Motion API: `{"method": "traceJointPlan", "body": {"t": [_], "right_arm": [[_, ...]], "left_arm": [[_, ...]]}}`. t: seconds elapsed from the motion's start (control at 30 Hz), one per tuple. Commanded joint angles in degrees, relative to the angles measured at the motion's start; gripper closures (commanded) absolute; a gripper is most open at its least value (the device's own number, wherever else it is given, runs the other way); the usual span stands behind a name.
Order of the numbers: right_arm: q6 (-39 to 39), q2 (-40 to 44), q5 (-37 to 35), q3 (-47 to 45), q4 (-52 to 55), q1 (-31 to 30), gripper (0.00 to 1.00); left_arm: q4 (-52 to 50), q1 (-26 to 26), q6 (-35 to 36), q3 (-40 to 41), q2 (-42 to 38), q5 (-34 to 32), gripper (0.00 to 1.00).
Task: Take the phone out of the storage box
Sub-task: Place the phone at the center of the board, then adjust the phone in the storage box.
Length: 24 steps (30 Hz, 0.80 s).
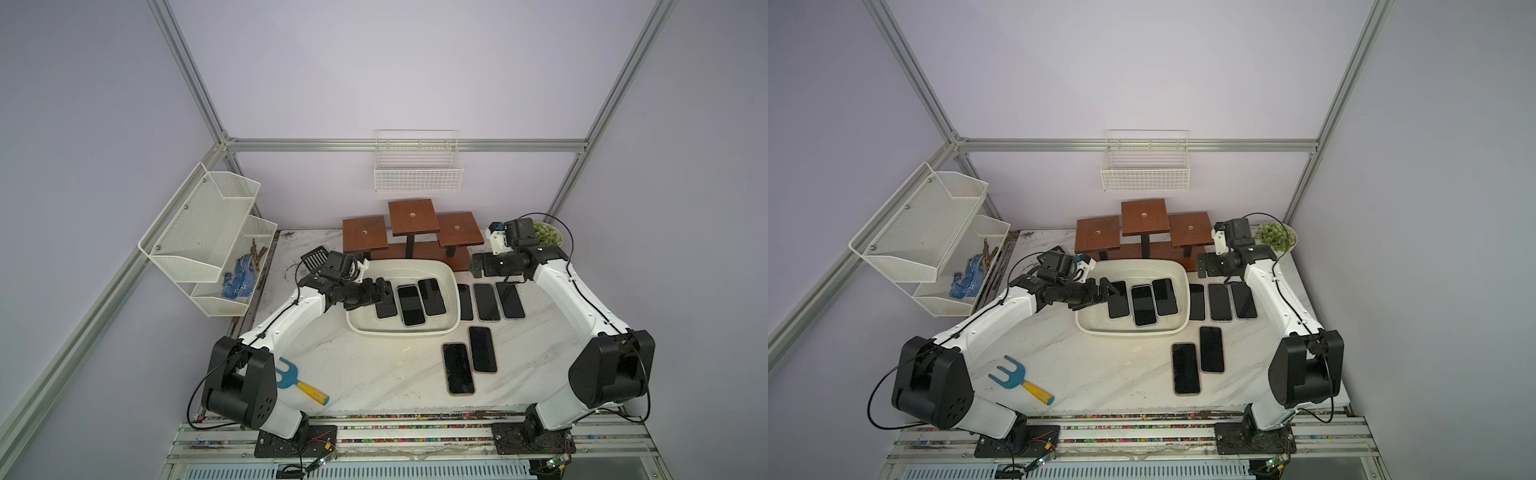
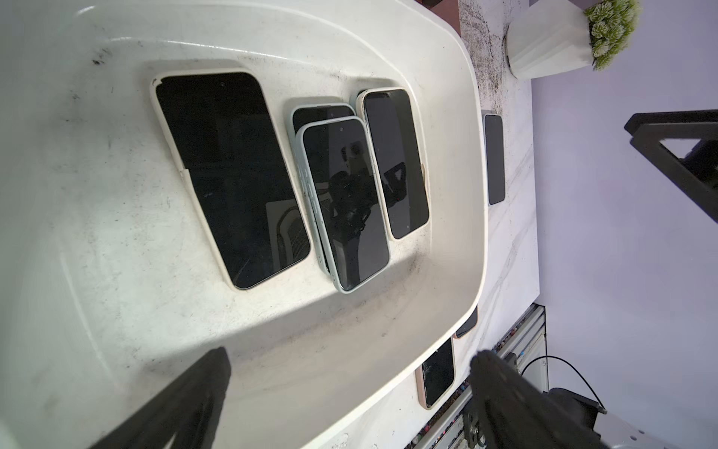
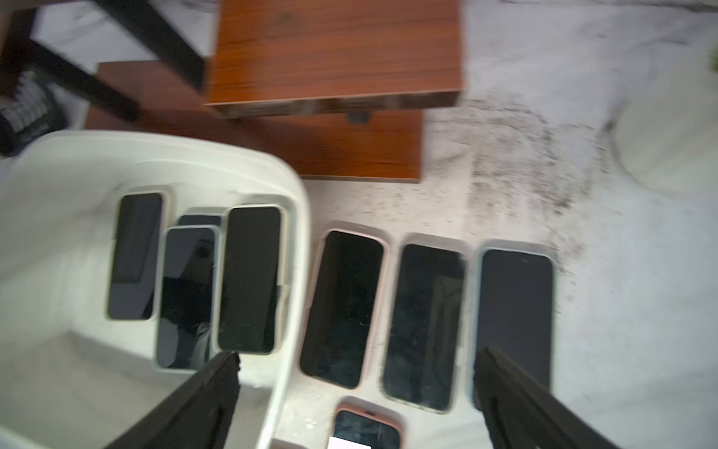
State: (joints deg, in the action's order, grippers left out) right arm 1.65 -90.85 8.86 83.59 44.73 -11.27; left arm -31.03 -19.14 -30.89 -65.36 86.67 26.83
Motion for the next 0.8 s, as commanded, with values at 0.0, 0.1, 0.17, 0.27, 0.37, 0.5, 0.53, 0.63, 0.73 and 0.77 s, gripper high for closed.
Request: {"method": "traceJointPlan", "body": {"t": [0.0, 0.1, 0.17, 0.27, 0.37, 0.5, 0.53, 0.63, 0.73, 0.77], "right_arm": [[3.5, -1.0, 2.0, 0.8, 3.8, -6.7, 0.00], [6.8, -2.8, 0.2, 1.4, 4.2, -11.5, 0.00], [8.1, -3.7, -1.8, 1.3, 3.7, -14.3, 0.00], [9.3, -5.7, -3.9, 0.9, 2.9, -17.5, 0.00], [10.3, -8.4, -5.5, 0.9, 2.8, -18.5, 0.00], [10.9, -12.6, -5.7, 1.3, 2.3, -18.6, 0.00], [11.0, -13.7, -5.6, 1.7, 2.1, -18.6, 0.00], [11.3, -17.1, -5.9, 3.4, 2.1, -18.6, 0.00], [11.5, -20.2, -6.1, 5.2, 2.5, -18.6, 0.00], [11.7, -21.0, -6.3, 5.7, 2.7, -18.6, 0.00]], "left_arm": [[1.1, 0.3, -0.5, -2.9, 0.8, 0.6, 0.00], [1.0, 0.3, -0.5, -3.6, 1.3, 0.5, 0.00], [1.0, 0.3, -0.6, -3.7, 1.2, 0.3, 0.00], [1.1, 0.4, -0.8, -2.8, 0.4, -0.2, 0.00], [1.1, 0.5, -0.9, -0.9, -1.2, -0.8, 0.00], [1.6, 1.1, -1.4, 2.0, -3.5, -1.2, 0.00], [1.6, 1.2, -1.4, 2.5, -4.0, -1.3, 0.00], [1.4, 1.9, -1.4, 3.4, -5.1, -1.3, 0.00], [1.0, 2.4, -1.3, 4.0, -5.2, -1.3, 0.00], [0.9, 2.6, -1.3, 4.2, -5.2, -1.3, 0.00]]}}
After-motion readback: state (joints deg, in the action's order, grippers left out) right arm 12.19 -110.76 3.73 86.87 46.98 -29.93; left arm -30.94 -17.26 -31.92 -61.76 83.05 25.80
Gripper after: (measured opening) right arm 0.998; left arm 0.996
